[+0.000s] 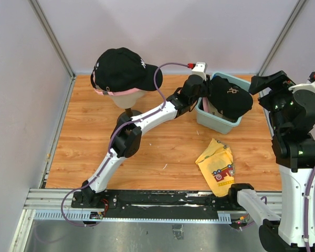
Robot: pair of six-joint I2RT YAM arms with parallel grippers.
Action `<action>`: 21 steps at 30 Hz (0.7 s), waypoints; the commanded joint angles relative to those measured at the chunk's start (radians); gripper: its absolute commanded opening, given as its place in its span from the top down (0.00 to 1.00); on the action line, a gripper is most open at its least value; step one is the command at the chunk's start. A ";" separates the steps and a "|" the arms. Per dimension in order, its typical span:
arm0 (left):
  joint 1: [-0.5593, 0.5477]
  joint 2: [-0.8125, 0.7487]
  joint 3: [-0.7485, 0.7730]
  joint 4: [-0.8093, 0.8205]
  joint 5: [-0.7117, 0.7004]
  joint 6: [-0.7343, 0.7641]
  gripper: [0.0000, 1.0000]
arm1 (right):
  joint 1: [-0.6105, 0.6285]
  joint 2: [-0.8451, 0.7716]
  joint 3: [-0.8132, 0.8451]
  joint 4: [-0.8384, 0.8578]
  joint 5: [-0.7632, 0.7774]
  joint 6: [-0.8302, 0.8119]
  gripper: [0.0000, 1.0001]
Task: Stack the hats
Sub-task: Pick up the hat from the bin.
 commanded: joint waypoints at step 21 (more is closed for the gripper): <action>0.012 -0.081 -0.060 0.197 0.245 -0.107 0.99 | 0.022 0.058 -0.058 0.005 0.066 -0.137 0.15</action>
